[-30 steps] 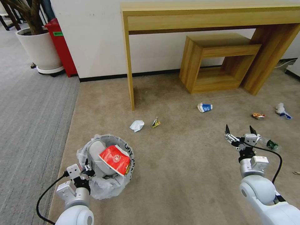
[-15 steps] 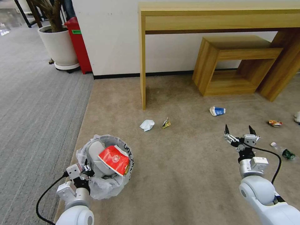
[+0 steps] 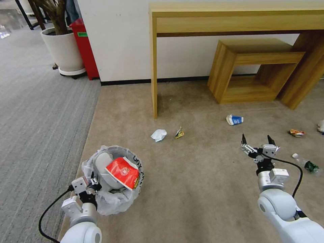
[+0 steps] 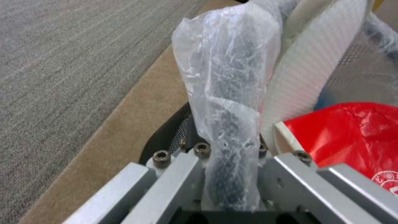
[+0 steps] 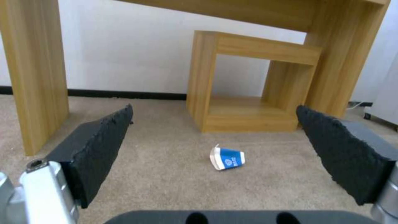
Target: Pick up the trash bin and place the garbage on the floor into it.
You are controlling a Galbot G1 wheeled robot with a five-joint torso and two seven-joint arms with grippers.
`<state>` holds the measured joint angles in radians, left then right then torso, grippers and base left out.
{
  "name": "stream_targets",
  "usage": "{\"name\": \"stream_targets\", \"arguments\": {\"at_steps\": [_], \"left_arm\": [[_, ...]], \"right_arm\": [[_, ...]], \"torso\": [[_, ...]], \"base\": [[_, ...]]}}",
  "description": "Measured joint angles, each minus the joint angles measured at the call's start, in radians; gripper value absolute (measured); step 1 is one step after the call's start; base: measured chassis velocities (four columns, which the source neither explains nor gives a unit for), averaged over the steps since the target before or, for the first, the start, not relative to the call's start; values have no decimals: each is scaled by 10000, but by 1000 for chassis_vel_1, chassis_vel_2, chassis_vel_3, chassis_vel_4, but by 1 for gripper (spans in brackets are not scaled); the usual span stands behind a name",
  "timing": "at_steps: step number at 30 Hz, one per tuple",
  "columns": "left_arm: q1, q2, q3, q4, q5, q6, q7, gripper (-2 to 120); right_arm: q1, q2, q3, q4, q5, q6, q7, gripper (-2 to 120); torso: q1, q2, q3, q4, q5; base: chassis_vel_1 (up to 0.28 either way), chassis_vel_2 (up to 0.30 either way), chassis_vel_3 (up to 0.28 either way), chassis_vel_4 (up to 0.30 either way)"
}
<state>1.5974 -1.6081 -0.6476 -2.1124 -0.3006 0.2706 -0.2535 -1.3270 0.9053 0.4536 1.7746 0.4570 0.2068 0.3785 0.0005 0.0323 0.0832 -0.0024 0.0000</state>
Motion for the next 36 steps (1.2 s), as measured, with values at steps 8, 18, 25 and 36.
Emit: {"name": "stream_targets", "arguments": {"at_steps": [8, 18, 25, 36], "left_arm": [[-24, 0, 14, 28, -1, -2, 13, 1], [-26, 0, 14, 36, 13, -36, 24, 1], [-22, 0, 5, 20, 38, -48, 25, 1], [-20, 0, 1, -26, 75, -52, 32, 1]], "right_arm": [[-30, 4, 14, -1, 5, 0, -5, 100], [-19, 12, -5, -1, 3, 9, -43, 100], [-5, 4, -28, -1, -2, 14, -69, 100], [-4, -29, -22, 4, -10, 23, -84, 100]], "torso": [[1, 0, -1, -1, 0], [1, 0, 2, 0, 0], [0, 0, 1, 3, 1], [1, 0, 1, 2, 1]], "base": [[-86, 81, 73, -89], [-151, 168, 153, -164], [-132, 119, 124, -109], [-141, 151, 150, -147]]}}
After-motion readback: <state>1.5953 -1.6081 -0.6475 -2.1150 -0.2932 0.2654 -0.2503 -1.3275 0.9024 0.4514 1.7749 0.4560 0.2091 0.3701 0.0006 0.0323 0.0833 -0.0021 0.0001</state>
